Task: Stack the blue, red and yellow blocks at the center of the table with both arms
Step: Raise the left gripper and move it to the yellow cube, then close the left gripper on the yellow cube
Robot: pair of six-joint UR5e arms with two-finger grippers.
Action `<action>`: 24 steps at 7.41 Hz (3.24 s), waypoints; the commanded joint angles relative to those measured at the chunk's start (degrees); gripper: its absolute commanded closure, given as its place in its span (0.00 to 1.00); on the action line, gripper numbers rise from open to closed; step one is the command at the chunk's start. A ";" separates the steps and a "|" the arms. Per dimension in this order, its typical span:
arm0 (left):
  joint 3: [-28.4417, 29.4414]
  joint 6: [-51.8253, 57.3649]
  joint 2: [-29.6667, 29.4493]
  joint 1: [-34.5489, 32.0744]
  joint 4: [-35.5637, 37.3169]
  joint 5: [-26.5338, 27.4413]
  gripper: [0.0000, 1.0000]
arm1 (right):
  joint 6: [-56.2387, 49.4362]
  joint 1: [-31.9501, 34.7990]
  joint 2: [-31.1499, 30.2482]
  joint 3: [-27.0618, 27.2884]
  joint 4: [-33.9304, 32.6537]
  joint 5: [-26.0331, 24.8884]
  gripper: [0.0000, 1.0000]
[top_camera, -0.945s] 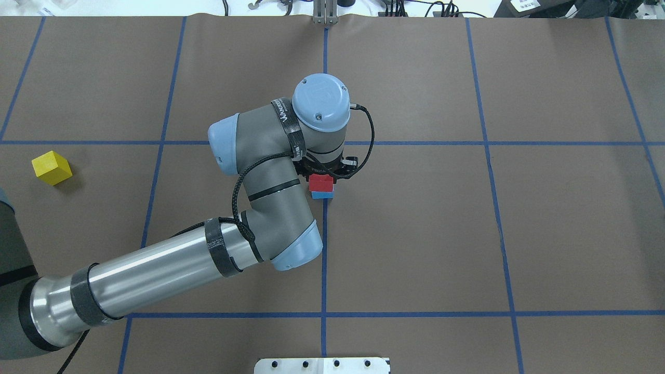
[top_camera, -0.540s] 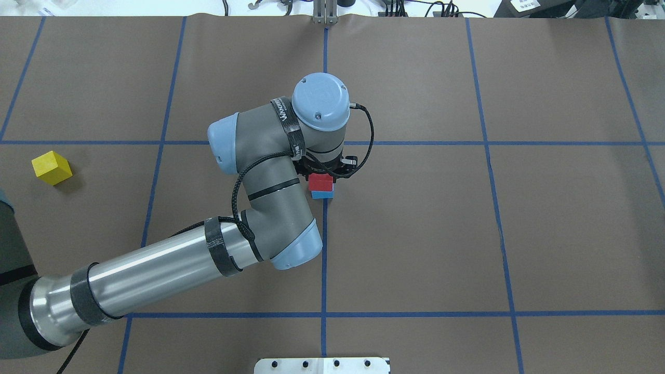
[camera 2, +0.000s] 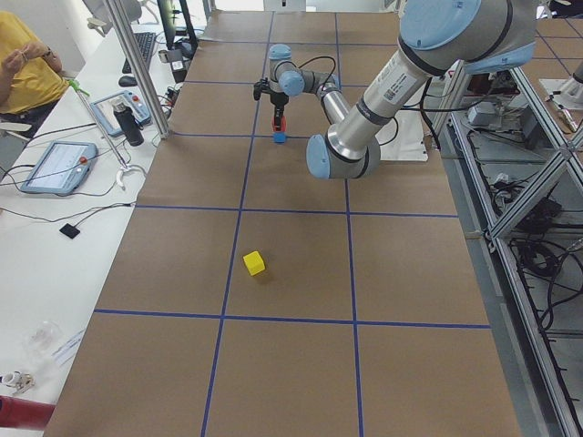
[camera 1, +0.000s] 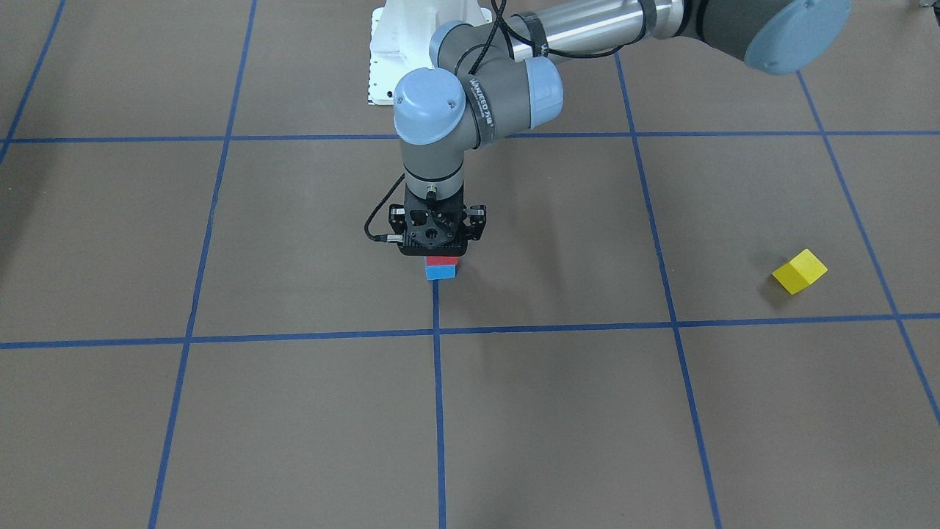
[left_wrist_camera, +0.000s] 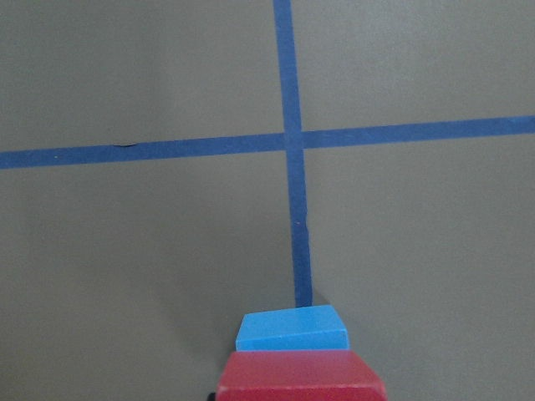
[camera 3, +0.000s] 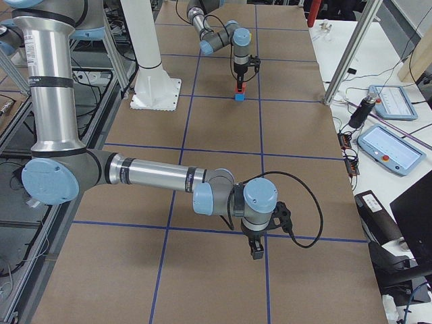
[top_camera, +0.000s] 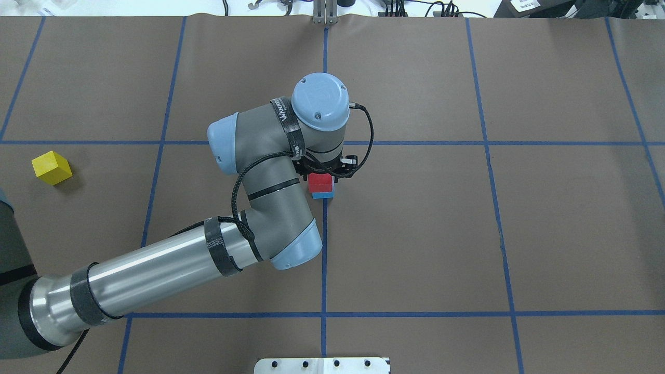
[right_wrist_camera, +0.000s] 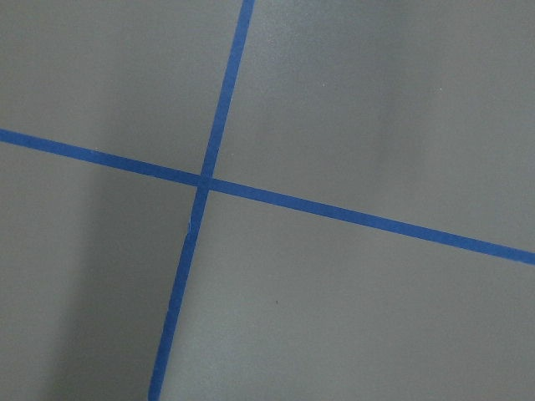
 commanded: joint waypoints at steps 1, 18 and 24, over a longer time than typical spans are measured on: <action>0.00 -0.10 0.03 0.00 -0.05 -0.02 0.01 | 0.00 -0.02 0.05 0.00 0.00 0.00 0.01; -10.72 72.62 54.79 -32.52 -37.49 -14.61 0.00 | 0.00 -0.02 -0.04 0.09 0.09 0.18 0.01; -7.13 70.30 53.21 -27.78 -37.49 -14.44 0.00 | 0.00 -0.02 -0.13 0.09 0.09 0.09 0.01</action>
